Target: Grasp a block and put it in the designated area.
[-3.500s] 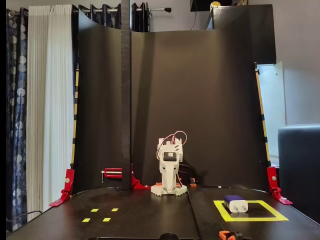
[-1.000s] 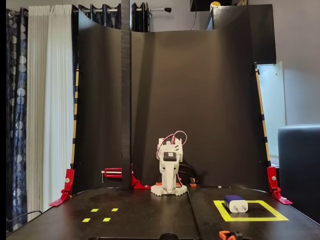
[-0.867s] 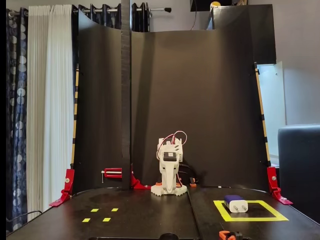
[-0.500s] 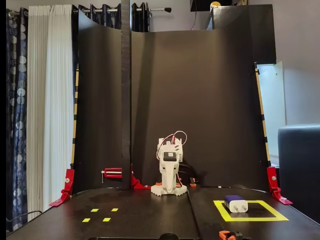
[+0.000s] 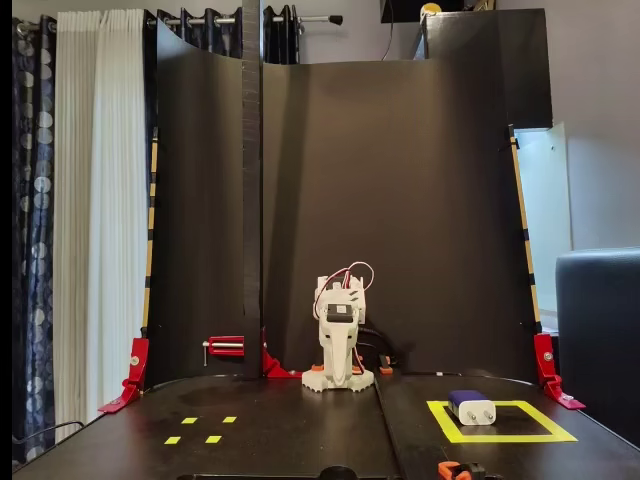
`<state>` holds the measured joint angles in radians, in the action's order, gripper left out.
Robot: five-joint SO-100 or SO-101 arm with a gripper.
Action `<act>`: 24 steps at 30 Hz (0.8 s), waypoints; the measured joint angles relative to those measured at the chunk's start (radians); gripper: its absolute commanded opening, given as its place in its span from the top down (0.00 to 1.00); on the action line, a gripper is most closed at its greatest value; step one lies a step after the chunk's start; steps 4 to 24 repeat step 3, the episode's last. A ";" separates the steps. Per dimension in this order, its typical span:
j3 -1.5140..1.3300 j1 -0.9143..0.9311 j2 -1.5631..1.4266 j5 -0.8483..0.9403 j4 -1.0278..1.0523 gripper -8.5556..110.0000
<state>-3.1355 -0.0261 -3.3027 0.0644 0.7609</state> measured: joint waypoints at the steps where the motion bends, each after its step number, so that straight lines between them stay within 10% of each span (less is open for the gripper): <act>1: 0.000 0.000 0.000 0.000 0.000 0.93; 24: 0.000 0.000 0.000 0.000 0.000 0.93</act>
